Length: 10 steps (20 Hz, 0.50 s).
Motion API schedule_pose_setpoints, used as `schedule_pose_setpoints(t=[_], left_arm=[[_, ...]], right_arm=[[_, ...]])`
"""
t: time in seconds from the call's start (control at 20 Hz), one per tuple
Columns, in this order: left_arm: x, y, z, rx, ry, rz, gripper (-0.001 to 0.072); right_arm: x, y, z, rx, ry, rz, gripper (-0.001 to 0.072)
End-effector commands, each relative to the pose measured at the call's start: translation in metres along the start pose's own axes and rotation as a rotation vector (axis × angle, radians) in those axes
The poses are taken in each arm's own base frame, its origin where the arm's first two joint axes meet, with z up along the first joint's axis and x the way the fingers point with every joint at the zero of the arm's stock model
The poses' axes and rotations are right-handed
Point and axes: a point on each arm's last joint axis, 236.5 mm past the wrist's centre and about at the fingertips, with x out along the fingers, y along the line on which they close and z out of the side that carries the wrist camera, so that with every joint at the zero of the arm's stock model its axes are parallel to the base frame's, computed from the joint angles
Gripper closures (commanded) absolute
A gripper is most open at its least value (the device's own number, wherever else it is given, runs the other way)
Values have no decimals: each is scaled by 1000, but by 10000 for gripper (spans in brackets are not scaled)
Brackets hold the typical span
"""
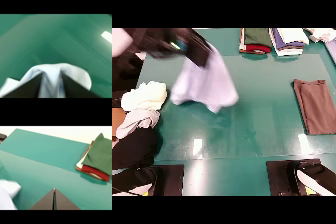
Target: Fold the shirts.
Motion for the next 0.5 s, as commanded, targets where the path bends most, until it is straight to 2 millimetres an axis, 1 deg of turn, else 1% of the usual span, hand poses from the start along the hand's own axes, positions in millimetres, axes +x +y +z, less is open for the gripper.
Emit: schedule_pose_setpoints(t=[0.0,0.05,0.1,0.15,0.25,0.3,0.35,0.4,0.45], left_arm=[[38,-85,-31,51,93,-224,120],[39,-75,-31,51,95,-197,120],[40,-51,-32,39,98,-138,120],[39,-20,-34,1,104,-70,120],[35,55,-50,-125,136,67,120],[34,95,-68,-209,158,134,120],[36,129,-91,-281,189,185,119],[39,159,-121,-363,226,224,120],[45,177,-151,-455,262,224,120]], right_arm=[[-4,1,1,-3,3,1,694],[-4,1,1,-2,4,1,694],[-4,1,1,-2,4,1,694],[-4,1,1,-2,4,2,694],[-4,1,0,-1,5,3,694],[-4,2,0,-2,9,4,694],[-3,2,-2,-1,13,4,694],[-3,2,-3,-1,18,4,693],[-2,1,-4,-1,24,4,694]])
